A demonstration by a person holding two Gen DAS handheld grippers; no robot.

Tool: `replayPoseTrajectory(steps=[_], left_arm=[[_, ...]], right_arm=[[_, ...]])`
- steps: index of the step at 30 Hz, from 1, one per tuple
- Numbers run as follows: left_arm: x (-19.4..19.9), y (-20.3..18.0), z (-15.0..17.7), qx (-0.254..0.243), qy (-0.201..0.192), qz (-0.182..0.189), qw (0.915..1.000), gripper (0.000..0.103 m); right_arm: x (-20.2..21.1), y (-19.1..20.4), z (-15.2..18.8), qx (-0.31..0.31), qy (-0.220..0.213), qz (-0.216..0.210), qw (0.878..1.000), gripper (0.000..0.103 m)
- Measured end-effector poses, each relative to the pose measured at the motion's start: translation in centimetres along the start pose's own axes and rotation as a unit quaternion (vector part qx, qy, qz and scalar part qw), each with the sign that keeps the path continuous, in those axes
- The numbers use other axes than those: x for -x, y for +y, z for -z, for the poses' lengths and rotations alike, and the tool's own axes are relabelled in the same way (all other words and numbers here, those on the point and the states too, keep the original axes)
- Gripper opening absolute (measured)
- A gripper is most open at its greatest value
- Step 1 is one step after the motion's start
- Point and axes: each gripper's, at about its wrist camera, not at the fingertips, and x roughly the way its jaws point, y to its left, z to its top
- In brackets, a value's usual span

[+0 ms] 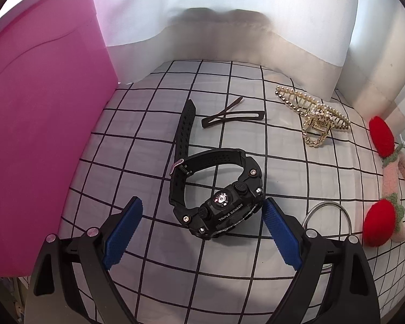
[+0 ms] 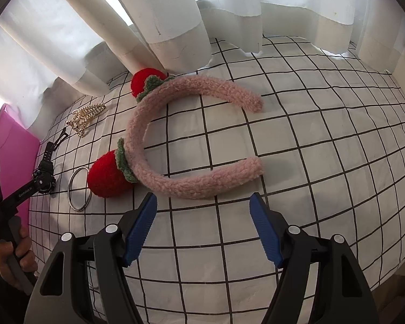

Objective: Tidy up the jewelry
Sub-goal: 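Grasp the black wristwatch with the left tool while the right tool grasps the pink headband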

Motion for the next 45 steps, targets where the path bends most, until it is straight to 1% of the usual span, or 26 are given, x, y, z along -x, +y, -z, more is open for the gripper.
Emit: replayPoseTrajectory(steps=[2,4,11,17,20,27,30,33,34,36,37,39,41,42,45], left_arm=[[-0.2,-0.1,-0.1,-0.001,0.000,0.000,1.0000,0.088],[-0.4,-0.1,-0.1,0.000,0.001,0.000,1.0000,0.088],[-1.3,-0.7,-0.6,-0.003,0.002,-0.002,1.0000,0.088],[-2.1,-0.9,-0.7,0.002,0.009,-0.002,1.0000,0.088],[-2.6,-1.0,-0.7,0.001,0.012,-0.005,0.9999,0.088],[-2.4,-1.1,-0.4,0.003,-0.001,-0.008,1.0000,0.091],[-2.6,-0.9,-0.5,0.007,-0.005,-0.009,0.9999,0.095],[-3.0,-0.4,-0.5,0.014,-0.011,-0.006,0.9998,0.097],[-3.2,-0.3,-0.5,0.018,-0.012,-0.003,0.9998,0.097],[-3.3,0.0,-0.5,0.029,-0.013,0.004,0.9995,0.097],[-3.4,0.1,-0.4,0.035,-0.013,0.008,0.9993,0.097],[-3.3,0.0,-0.3,0.034,-0.017,0.005,0.9993,0.097],[-3.3,-0.1,-0.2,0.037,-0.022,0.004,0.9991,0.097],[-3.3,-0.1,-0.1,0.039,-0.023,0.005,0.9989,0.097],[-2.8,-0.3,0.4,0.041,-0.026,0.003,0.9988,0.097]], right_arm=[[-0.3,-0.3,-0.1,-0.008,0.003,-0.003,1.000,0.068],[-0.4,0.0,-0.4,-0.001,-0.001,-0.006,1.000,0.068],[-1.4,3.2,-2.9,0.027,-0.017,-0.038,0.999,0.068],[-3.3,5.6,-4.4,0.030,-0.002,-0.056,0.998,0.068],[-4.3,6.9,-4.9,0.043,0.007,-0.048,0.998,0.068],[-6.6,8.8,-5.7,0.060,0.027,-0.014,0.998,0.068],[-7.5,9.3,-5.8,0.073,0.029,0.017,0.997,0.068],[-8.2,9.7,-5.8,0.091,0.022,0.045,0.995,0.069],[-8.4,10.0,-5.7,0.102,0.018,0.054,0.993,0.070],[-9.0,10.6,-5.5,0.127,0.015,0.074,0.989,0.080],[-9.2,10.9,-5.3,0.133,0.008,0.081,0.988,0.082],[-9.4,10.2,-5.3,0.113,0.005,0.076,0.991,0.089],[-9.7,10.1,-5.2,0.119,0.000,0.082,0.989,0.094],[-9.8,9.9,-5.3,0.113,-0.003,0.080,0.990,0.094],[-9.8,9.8,-5.3,0.118,-0.019,0.078,0.990,0.094]])
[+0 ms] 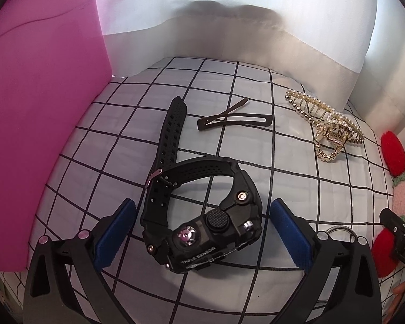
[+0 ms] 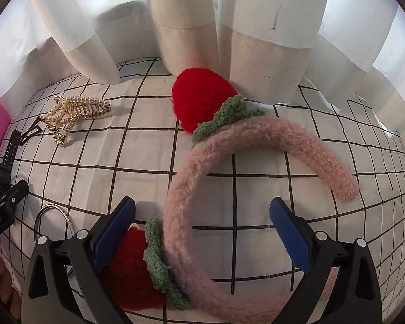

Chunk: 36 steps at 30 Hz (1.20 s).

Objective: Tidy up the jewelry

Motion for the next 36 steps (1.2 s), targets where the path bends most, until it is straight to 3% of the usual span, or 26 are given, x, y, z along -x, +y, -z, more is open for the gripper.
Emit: replayPoseTrajectory(steps=[7,10,13,15,18,26,36], left_arm=[[0.5,0.2,0.0,0.003,0.017,0.000,0.9998,0.096],[0.3,-0.1,-0.4,-0.003,0.015,0.004,0.9999,0.090],[0.7,-0.7,-0.2,-0.015,0.005,0.010,0.9998,0.079],[0.9,-0.7,-0.1,-0.014,0.004,0.011,0.9998,0.070],[1.1,-0.6,0.0,-0.012,0.007,0.013,0.9998,0.067],[1.6,0.4,0.9,0.000,0.021,0.021,0.9996,0.067],[3.6,1.6,2.7,-0.001,0.035,0.023,0.9991,0.067]], right_arm=[[0.4,0.3,0.5,0.009,-0.004,-0.006,1.000,0.094],[0.5,0.5,0.8,0.015,-0.003,-0.013,1.000,0.090],[1.1,1.4,1.2,0.024,-0.016,-0.016,0.999,0.064],[1.4,2.1,1.4,0.030,-0.020,-0.018,0.999,0.029],[1.6,2.5,1.8,0.033,-0.020,-0.018,0.999,0.013],[3.2,1.8,3.9,0.015,-0.021,-0.054,0.998,0.012],[8.0,-1.6,3.8,0.002,-0.037,-0.082,0.996,0.012]])
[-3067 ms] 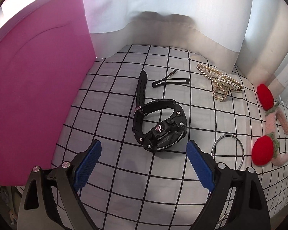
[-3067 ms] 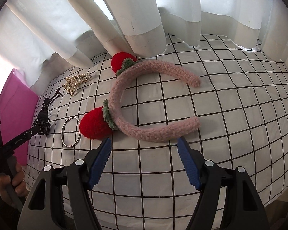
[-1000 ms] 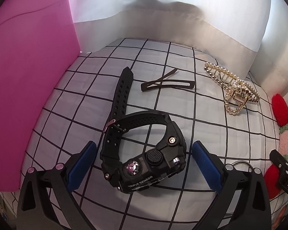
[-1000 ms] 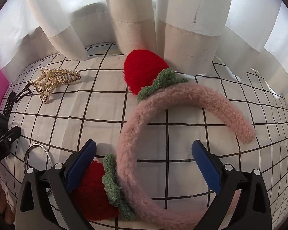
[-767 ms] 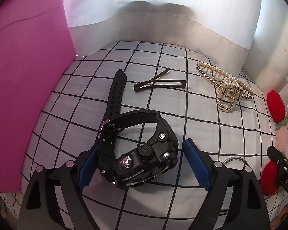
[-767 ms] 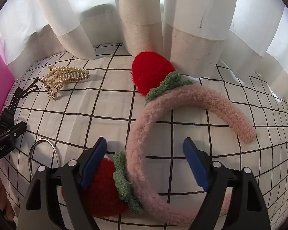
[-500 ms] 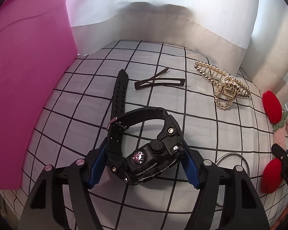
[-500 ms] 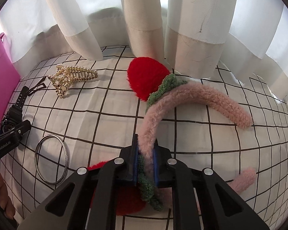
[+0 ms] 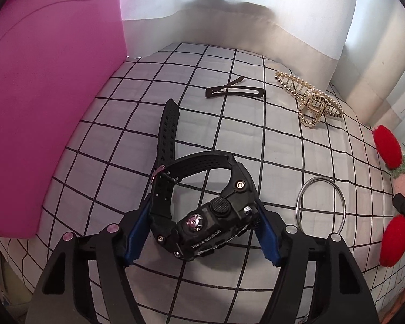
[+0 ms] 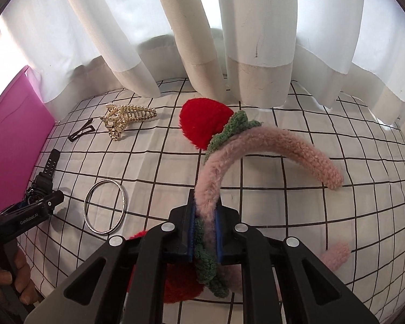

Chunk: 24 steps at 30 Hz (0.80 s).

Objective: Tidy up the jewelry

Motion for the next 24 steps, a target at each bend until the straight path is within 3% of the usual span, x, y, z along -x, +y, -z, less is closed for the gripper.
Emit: replayPoseTrajectory(steps=[15,24], left_arm=[[6.7,-0.8,0.3,-0.034,-0.022,0.014,0.9991,0.067],[10.9,-1.5,-1.0,-0.041,-0.062,0.029,0.9968,0.067]], right_arm=[[5.2,0.5,-0.9,0.001,-0.023,-0.011,1.000,0.012],[8.5,2.4,-2.1,0.024,-0.051,-0.025,0.998,0.012]])
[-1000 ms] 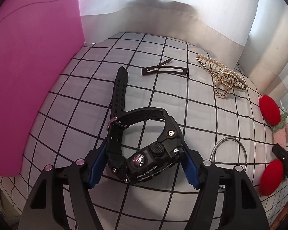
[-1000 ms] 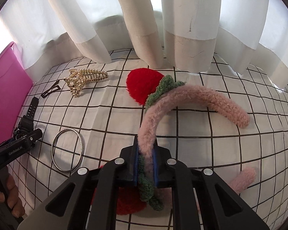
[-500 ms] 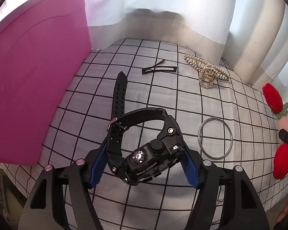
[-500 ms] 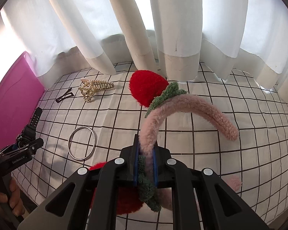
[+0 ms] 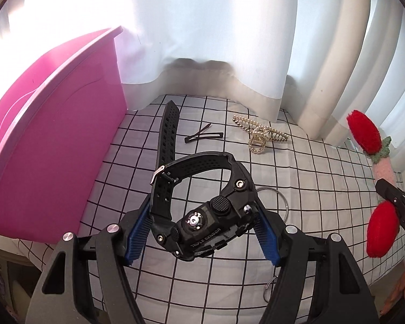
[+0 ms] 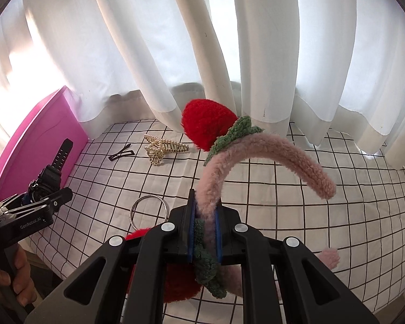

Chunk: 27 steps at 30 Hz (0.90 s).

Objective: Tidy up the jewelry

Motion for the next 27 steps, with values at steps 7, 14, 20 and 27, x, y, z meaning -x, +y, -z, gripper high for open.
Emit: replayPoseTrajectory(steps=[7,14,20,27], left_arm=[[3.1,0.4,-1.8,0.007,-0.036,0.004,0.9993,0.067],[6.4,2.9,-4.1,0.028,-0.077,-0.010,0.9966,0.067],[8.7,6.1,-5.4,0.049,-0.106,-0.047,0.9921,0.067],[11.0,11.1,-5.5,0.087,-0.125,-0.094,0.9839,0.067]], right_arm=[[2.2,1.8,-1.6,0.023,-0.023,-0.009,0.999,0.012],[3.7,5.2,-4.3,0.058,-0.054,-0.027,0.996,0.012],[4.2,9.4,-6.7,0.095,-0.073,-0.058,0.991,0.012],[4.0,15.2,-8.4,0.137,-0.085,-0.112,0.981,0.012]])
